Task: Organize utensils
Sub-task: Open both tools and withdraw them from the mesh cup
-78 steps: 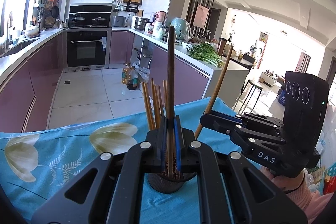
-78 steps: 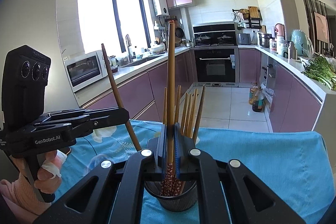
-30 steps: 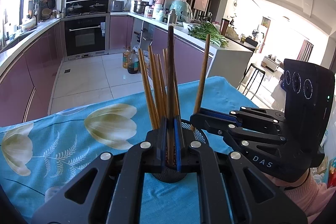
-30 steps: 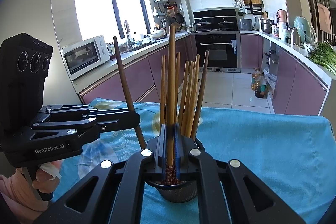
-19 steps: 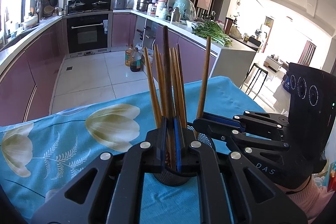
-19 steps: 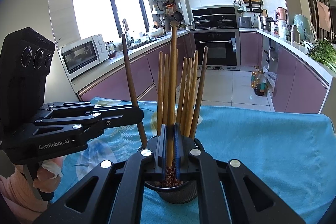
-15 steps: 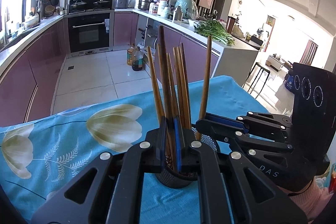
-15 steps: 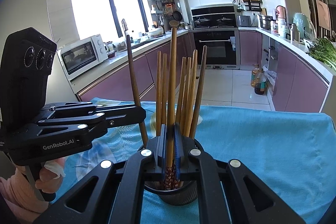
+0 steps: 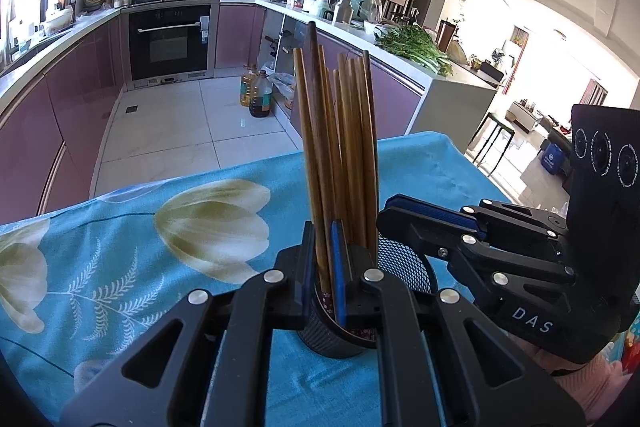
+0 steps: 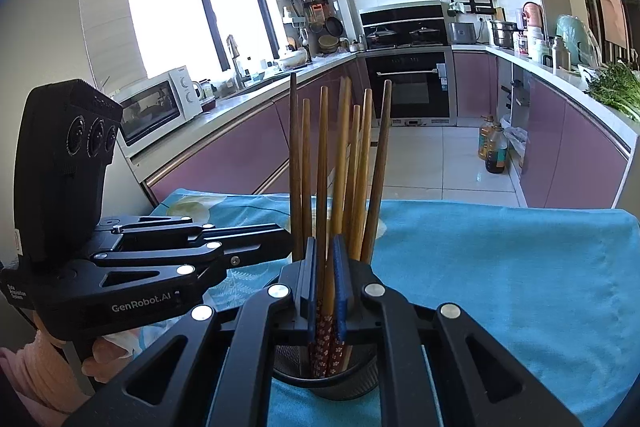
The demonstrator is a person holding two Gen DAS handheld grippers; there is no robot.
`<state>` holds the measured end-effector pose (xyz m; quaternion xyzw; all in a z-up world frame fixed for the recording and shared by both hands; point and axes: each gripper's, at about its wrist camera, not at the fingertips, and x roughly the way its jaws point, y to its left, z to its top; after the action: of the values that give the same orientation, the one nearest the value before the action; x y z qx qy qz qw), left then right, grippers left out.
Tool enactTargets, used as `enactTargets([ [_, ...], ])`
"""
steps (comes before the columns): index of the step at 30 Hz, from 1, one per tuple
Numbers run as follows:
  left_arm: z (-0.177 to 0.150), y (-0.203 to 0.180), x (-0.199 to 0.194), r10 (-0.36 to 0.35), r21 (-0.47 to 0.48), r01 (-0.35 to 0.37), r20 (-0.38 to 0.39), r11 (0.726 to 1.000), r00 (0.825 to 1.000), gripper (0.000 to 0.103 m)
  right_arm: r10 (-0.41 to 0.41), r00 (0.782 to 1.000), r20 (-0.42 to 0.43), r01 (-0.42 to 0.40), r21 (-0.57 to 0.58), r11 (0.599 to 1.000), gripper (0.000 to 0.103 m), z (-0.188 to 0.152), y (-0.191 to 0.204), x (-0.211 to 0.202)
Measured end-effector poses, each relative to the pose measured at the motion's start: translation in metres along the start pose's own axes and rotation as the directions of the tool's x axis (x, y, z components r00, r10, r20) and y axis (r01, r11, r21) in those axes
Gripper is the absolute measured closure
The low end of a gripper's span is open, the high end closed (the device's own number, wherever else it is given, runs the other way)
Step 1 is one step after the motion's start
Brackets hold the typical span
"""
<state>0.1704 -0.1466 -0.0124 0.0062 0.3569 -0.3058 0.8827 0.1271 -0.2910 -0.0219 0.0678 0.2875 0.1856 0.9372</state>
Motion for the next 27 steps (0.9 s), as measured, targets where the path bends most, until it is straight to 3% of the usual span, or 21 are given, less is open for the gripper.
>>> enactTargets([
  [4, -0.006, 0.005, 0.001, 0.003, -0.009, -0.003, -0.002, 1.0, 1.0, 0.093, 0.001, 1.0, -0.006, -0.001, 0.007, 1.0, 0.095, -0.001, -0.001, 0.001],
  [7, -0.011, 0.005, -0.003, 0.01, -0.007, -0.01, 0.018, 1.0, 1.0, 0.082, 0.002, 1.0, -0.007, -0.002, 0.003, 1.0, 0.094, -0.003, 0.0, -0.001],
  [10, -0.016, 0.007, -0.012, 0.028, -0.014, -0.027, 0.054, 1.0, 0.998, 0.071, -0.001, 1.0, 0.002, 0.001, 0.002, 1.0, 0.086, -0.005, 0.001, -0.005],
  [15, -0.028, 0.012, -0.036, 0.086, -0.043, -0.081, 0.132, 0.996, 0.987, 0.033, -0.014, 0.999, 0.03, 0.014, -0.007, 1.0, 0.063, -0.012, 0.006, -0.017],
  [19, -0.041, 0.016, -0.061, 0.165, -0.059, -0.156, 0.211, 0.986, 0.963, 0.017, -0.041, 0.998, 0.056, 0.043, -0.021, 0.999, 0.043, -0.02, 0.011, -0.024],
  [20, -0.046, 0.017, -0.068, 0.192, -0.069, -0.18, 0.238, 0.981, 0.952, 0.008, -0.05, 0.997, 0.061, 0.052, -0.025, 0.998, 0.038, -0.022, 0.013, -0.025],
  [21, -0.051, 0.017, -0.076, 0.211, -0.075, -0.197, 0.263, 0.977, 0.941, 0.005, -0.058, 0.996, 0.067, 0.06, -0.025, 0.998, 0.027, -0.024, 0.014, -0.026],
  [23, -0.059, 0.018, -0.088, 0.245, -0.081, -0.232, 0.3, 0.969, 0.922, 0.005, -0.066, 0.995, 0.08, 0.068, -0.02, 0.997, 0.017, -0.029, 0.016, -0.029],
  [27, -0.071, 0.02, -0.107, 0.31, -0.086, -0.299, 0.332, 0.95, 0.891, 0.005, -0.092, 0.99, 0.108, 0.096, -0.034, 0.995, 0.007, -0.038, 0.023, -0.032],
])
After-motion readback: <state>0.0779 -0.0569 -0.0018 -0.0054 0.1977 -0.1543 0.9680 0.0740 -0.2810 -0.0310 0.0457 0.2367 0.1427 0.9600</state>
